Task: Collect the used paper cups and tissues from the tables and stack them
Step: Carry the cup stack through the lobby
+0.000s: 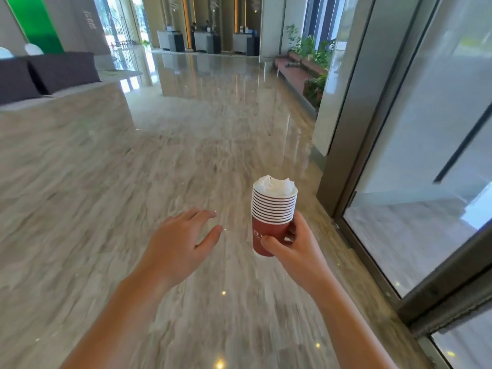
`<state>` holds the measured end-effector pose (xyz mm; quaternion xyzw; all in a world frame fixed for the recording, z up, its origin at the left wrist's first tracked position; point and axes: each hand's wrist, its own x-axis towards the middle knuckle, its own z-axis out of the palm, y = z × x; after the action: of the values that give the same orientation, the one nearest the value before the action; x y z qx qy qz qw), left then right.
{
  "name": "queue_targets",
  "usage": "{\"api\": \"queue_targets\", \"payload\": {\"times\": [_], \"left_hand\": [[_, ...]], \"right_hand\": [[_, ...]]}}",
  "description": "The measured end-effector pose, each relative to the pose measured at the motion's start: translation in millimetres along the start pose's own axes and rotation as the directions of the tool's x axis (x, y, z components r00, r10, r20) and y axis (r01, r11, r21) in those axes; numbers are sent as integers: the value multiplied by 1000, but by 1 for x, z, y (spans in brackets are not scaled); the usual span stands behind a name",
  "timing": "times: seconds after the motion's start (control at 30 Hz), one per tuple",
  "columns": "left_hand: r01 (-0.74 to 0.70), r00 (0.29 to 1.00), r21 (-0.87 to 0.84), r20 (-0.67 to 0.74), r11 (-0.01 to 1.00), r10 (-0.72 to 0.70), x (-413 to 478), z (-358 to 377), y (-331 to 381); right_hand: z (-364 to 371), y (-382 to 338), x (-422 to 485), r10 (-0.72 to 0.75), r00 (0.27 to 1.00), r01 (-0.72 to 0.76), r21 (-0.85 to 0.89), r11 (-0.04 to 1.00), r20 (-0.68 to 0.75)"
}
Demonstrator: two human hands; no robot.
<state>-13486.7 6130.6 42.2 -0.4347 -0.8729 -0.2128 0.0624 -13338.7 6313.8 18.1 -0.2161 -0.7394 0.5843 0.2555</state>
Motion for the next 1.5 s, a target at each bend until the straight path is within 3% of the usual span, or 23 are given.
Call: {"api": "queue_targets", "payload": {"times": [0.27, 0.5, 0.73, 1.13, 1.5], "left_hand": [[-64, 998, -34, -16, 997, 63, 187, 20, -77], [-163, 986, -70, 23, 984, 165, 346, 77, -95], [-173, 982, -31, 67, 984, 175, 517, 152, -97], [-57, 998, -32, 12, 998, 58, 756, 191, -135], [-77, 997, -63, 14, 995, 78, 1007, 256, -223]], "right_hand": [[30, 4, 176, 11, 998, -11, -8, 1000, -63], [2, 41, 314, 61, 983, -61, 5, 998, -174], [-41, 95, 486, 84, 973, -73, 58, 996, -213], [-64, 108, 760, 56, 996, -50, 75, 996, -75], [-57, 146, 1017, 59, 990, -57, 12, 998, -126]]}}
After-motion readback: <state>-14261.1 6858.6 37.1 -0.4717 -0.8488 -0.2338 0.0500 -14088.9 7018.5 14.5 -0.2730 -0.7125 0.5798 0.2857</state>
